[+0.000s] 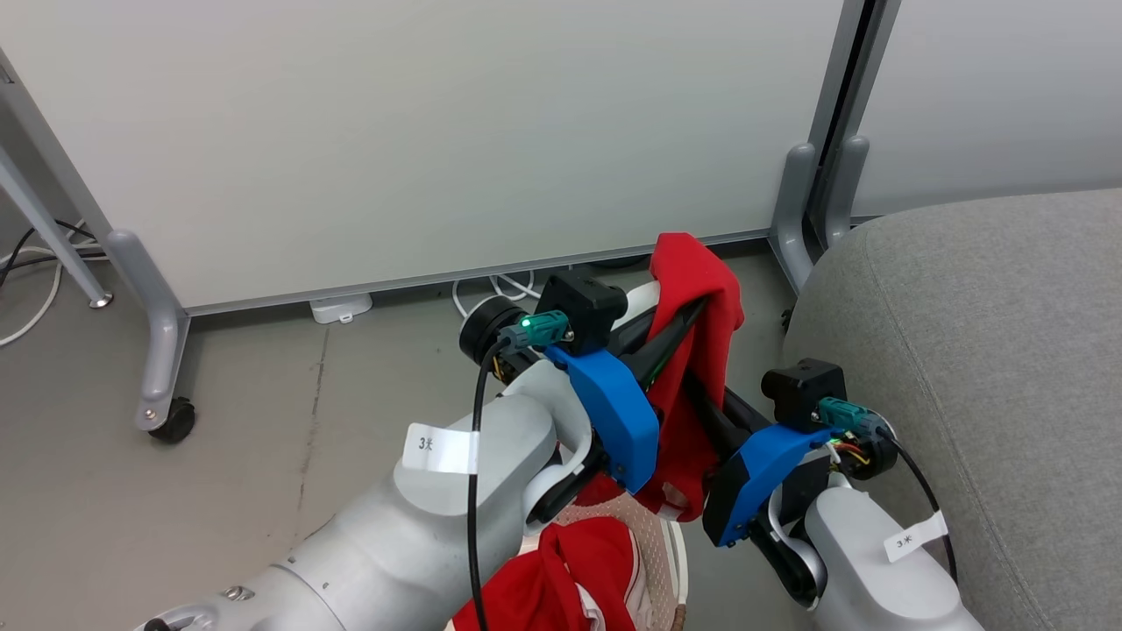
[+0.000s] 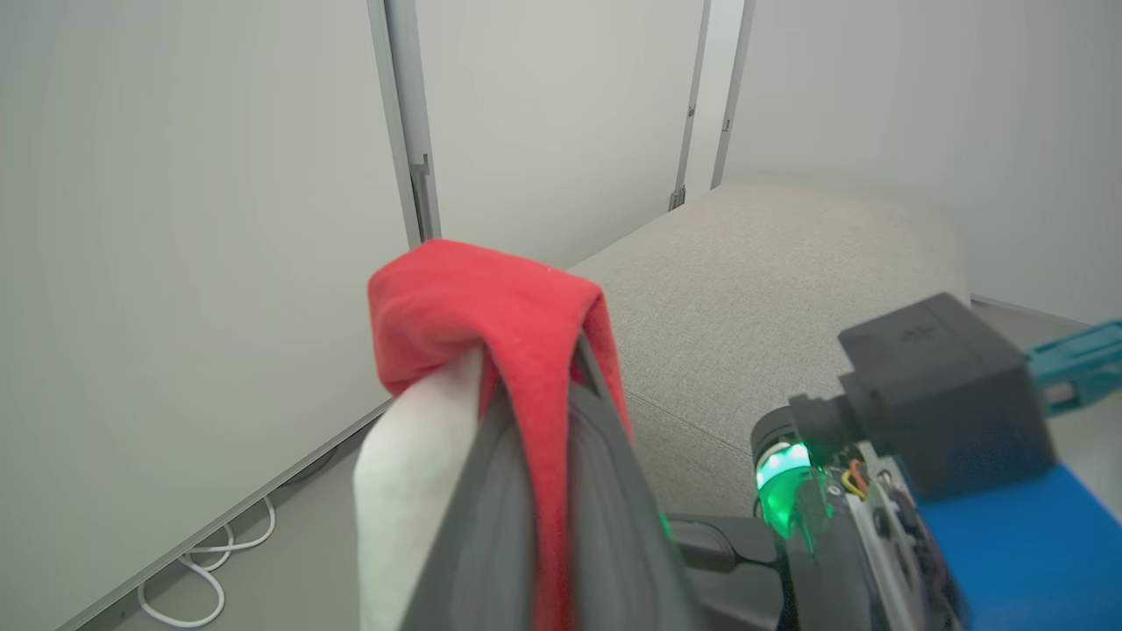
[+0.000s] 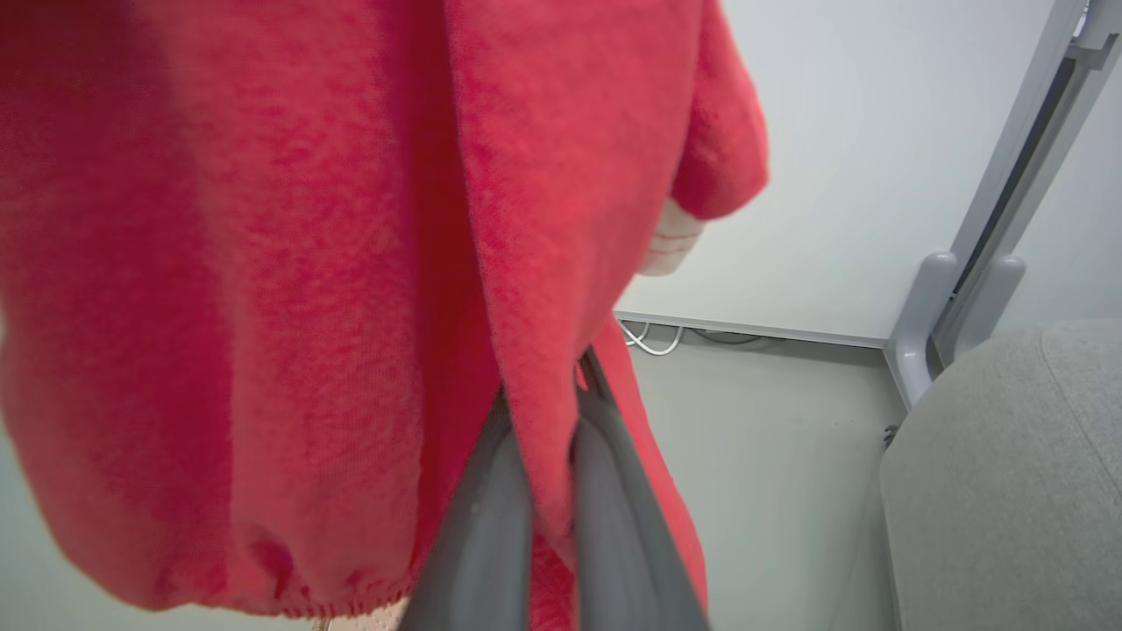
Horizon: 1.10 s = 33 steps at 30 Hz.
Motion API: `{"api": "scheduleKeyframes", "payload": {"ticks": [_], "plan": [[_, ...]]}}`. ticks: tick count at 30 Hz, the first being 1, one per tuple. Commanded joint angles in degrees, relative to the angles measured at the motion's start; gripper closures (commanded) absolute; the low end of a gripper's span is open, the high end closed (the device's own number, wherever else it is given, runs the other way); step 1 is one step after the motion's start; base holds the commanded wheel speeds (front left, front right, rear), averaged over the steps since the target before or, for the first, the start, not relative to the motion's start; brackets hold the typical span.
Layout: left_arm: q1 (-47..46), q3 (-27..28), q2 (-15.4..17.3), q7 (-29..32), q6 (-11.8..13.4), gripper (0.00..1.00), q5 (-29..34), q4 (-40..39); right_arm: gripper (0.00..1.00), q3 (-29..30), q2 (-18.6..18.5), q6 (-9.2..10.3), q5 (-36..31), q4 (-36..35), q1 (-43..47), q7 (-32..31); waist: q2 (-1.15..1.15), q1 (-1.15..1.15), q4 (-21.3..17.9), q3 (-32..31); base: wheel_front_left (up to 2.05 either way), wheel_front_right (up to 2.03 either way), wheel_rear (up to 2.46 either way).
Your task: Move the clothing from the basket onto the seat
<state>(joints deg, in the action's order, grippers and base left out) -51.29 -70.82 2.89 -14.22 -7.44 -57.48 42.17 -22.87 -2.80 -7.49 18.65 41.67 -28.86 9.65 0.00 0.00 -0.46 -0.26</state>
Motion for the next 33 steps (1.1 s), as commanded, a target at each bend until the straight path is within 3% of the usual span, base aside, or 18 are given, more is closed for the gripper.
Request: {"api": "scheduleKeyframes", "payload": {"ticks": [1, 14, 15, 17, 33], "plan": [[-0.81, -0.04, -0.01, -0.23, -0.06, 1.00, -0.04, 0.13, 1.00, -0.11, -0.17, -0.01, 0.14, 0.27, -0.67, 0.34, 0.00, 0.00, 0.00, 0.02, 0.00, 0.00, 0.00], [-0.12, -0.56, 0.00, -0.62, -0.06, 1.00, -0.44, 1.28, 1.00, -0.15, -0.17, -0.01, 0.71, 1.17, -0.73, 1.22, 0.00, 0.00, -0.29, -0.15, 0.00, 0.00, 0.00], [-0.12, -0.49, 0.00, -0.61, 0.08, 0.05, -0.22, 1.61, 1.00, -0.25, -0.17, -0.01, 0.84, 1.26, -0.74, 1.29, 0.00, 0.00, -0.39, -0.13, 0.00, 0.00, 0.00], [-0.06, -0.46, -0.01, -0.64, 0.09, 0.00, -0.19, 1.70, 1.00, -0.23, -0.17, -0.01, 0.87, 1.34, -0.77, 1.35, 0.00, 0.00, -0.41, -0.11, 0.00, 0.00, 0.00], [1.62, 0.46, 0.00, -1.01, 0.42, 0.00, 0.01, 2.28, 1.00, 0.16, -0.17, -0.01, 1.01, 1.74, -1.36, 1.92, 0.00, 0.00, -0.34, 0.10, 0.00, 0.00, 0.00]]}}
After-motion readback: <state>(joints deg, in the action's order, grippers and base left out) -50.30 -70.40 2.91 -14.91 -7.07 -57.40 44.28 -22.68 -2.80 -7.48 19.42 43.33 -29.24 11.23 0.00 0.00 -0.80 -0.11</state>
